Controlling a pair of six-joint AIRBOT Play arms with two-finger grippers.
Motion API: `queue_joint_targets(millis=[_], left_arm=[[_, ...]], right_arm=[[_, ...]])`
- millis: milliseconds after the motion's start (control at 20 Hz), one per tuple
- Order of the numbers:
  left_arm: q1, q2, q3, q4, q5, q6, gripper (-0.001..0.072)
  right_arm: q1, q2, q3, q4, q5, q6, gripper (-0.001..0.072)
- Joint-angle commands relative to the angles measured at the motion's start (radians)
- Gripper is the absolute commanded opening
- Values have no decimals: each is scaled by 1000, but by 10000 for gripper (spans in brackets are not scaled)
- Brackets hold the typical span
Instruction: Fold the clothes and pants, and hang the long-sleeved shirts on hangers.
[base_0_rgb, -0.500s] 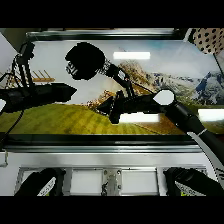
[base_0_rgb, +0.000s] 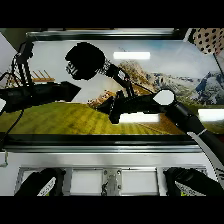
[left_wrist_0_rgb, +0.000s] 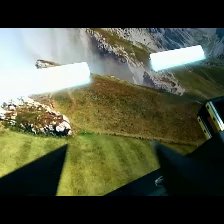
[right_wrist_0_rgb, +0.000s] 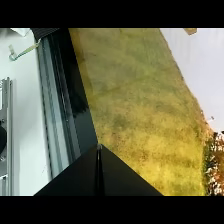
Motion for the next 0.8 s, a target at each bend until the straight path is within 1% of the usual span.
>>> queue_joint_targets(millis=[0, 150, 250, 350, 500, 600, 650, 750], left_arm=[[1, -52, 39, 17, 119, 14, 720], [1, -247, 192, 111, 156, 23, 720], [2, -426, 318, 211, 171, 21, 720], [26, -617, 441, 241, 171, 21, 720], [84, -886, 615, 234, 177, -6, 720], [129, -1031, 707, 224, 189, -43, 720], [149, -1088, 746, 184, 201, -42, 720], [189, -1194, 826, 42, 225, -39, 720]], right_arm=[[1, -1, 0, 0, 0, 0, 25], [1, -1, 0, 0, 0, 0, 24], [1, -1, 0, 0, 0, 0, 24], [1, -1, 0, 0, 0, 0, 25], [1, -1, 0, 0, 0, 0, 24], [1, -1, 0, 0, 0, 0, 24], [1, -1, 0, 0, 0, 0, 24], [1, -1, 0, 0, 0, 0, 25]])
